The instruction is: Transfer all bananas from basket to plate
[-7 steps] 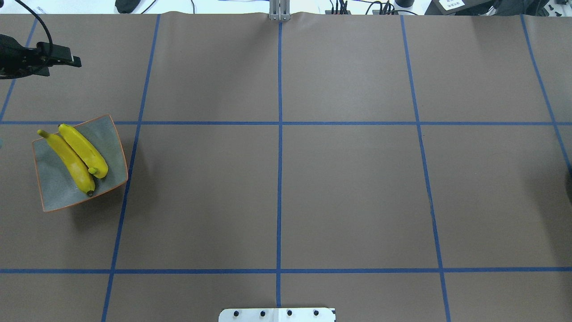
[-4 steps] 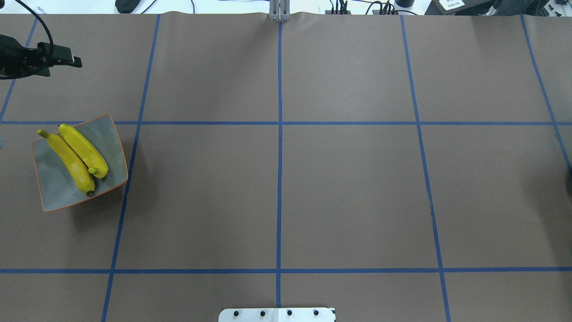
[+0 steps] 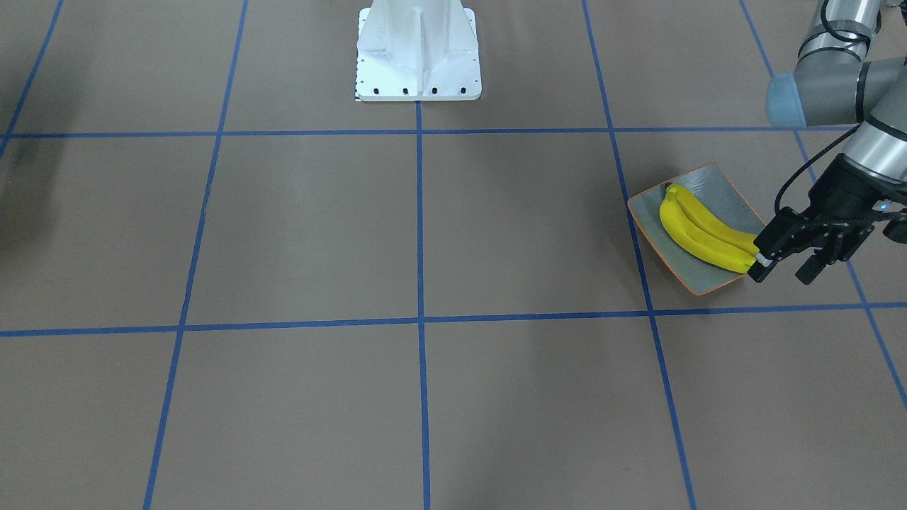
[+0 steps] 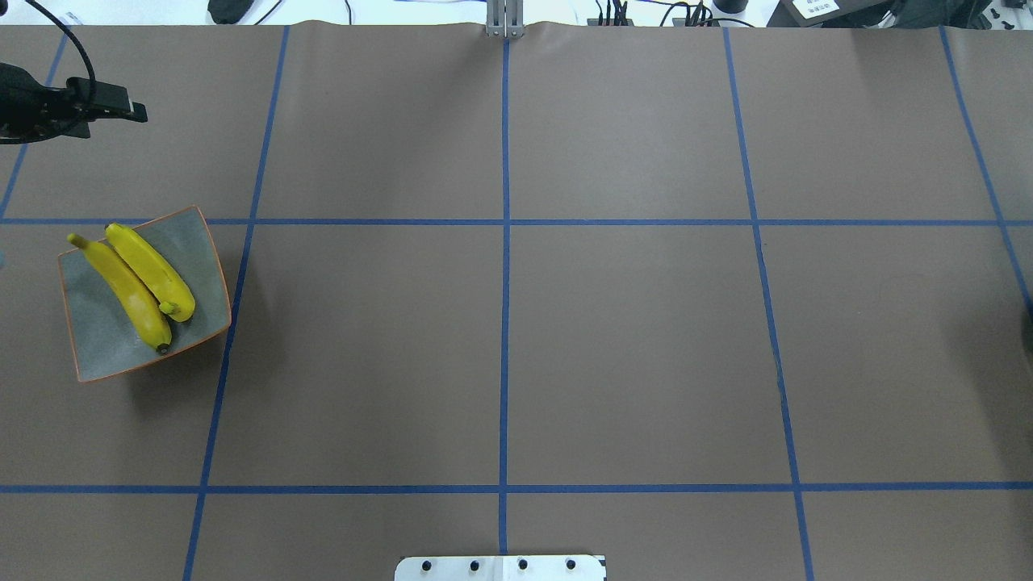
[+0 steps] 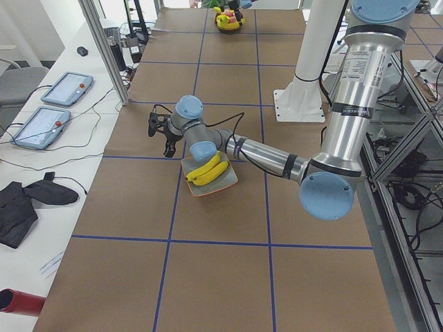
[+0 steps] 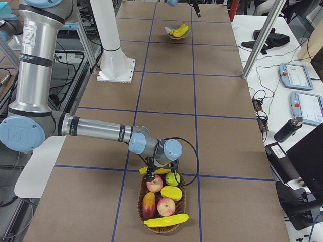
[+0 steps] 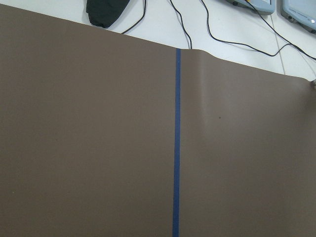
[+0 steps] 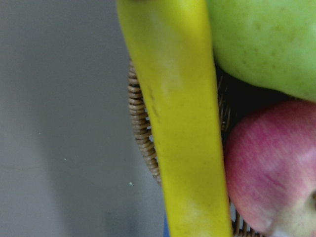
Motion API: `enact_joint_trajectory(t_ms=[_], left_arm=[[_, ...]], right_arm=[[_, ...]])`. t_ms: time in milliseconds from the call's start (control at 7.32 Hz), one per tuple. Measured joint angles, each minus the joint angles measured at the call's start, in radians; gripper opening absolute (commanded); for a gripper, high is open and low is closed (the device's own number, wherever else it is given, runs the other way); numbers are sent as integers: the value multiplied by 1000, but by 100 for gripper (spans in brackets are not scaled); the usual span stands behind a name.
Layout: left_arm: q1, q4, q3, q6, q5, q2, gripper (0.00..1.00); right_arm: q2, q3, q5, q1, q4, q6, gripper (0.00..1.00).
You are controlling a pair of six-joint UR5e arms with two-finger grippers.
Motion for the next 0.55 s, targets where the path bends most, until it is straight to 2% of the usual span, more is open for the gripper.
enact_joint_trajectory(t_ms=[137, 410, 547], left_arm=[[0, -1, 0, 0, 0, 0, 100], [0, -2, -1, 1, 0, 2, 100], [0, -3, -1, 1, 0, 3, 100]], right_arm=[[2, -6, -1, 0, 0, 0, 87], [7, -23, -2, -2, 0, 1, 61], [9, -32, -2, -2, 5, 1, 42]])
